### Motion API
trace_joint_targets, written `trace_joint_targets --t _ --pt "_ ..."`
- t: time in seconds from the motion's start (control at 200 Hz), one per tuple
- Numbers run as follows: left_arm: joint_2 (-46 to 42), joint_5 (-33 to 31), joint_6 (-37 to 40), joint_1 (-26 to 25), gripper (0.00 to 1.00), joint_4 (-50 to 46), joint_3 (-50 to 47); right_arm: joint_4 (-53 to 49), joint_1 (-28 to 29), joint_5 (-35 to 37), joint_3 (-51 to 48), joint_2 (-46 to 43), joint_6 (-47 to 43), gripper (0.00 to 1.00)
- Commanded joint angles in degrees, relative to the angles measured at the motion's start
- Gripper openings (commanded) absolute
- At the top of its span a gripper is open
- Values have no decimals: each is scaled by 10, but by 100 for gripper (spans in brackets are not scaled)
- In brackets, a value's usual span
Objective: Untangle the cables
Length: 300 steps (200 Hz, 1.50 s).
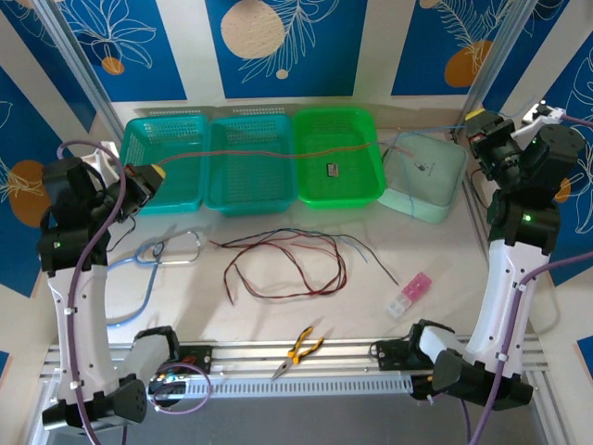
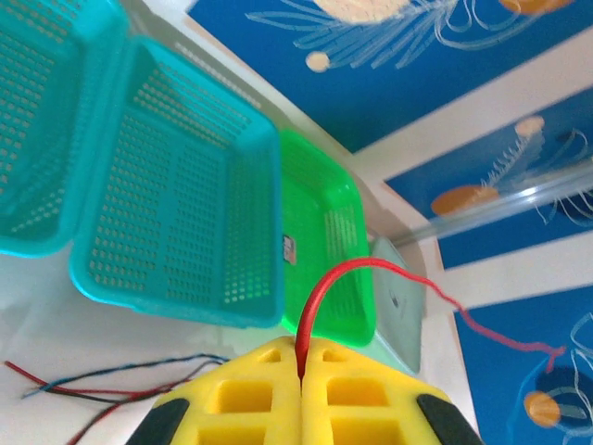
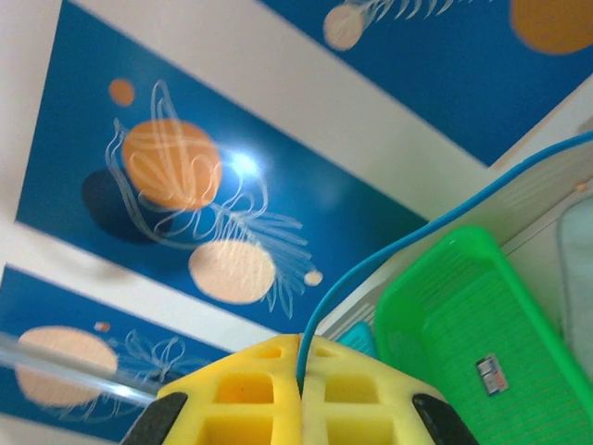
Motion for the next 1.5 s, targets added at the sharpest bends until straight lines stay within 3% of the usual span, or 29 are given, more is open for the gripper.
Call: trace_joint_targets --t 0.0,0.3,0.395,0.495,0.69,1.1,1.341,1.496 --pt "-10 -45 -19 11 0 21 -1 -21 -16 60 6 -19 11 0" --pt "-18 -72 -28 22 0 33 30 -68 -22 178 3 -37 -13 0" --pt "-11 -45 -23 22 0 48 46 -48 -33 137 -1 -38 -20 0" --pt "-6 10 -75 22 0 112 37 -17 -13 68 12 -27 -24 0" --pt "-3 31 -172 22 0 208 76 -1 108 44 79 8 -63 0" --pt "52 27 -187 22 0 238 179 80 392 86 232 156 -80 0" --pt "66 16 -177 22 0 236 213 110 491 94 423 327 -95 0" --pt "86 16 -165 22 0 240 245 68 509 99 637 466 -106 0"
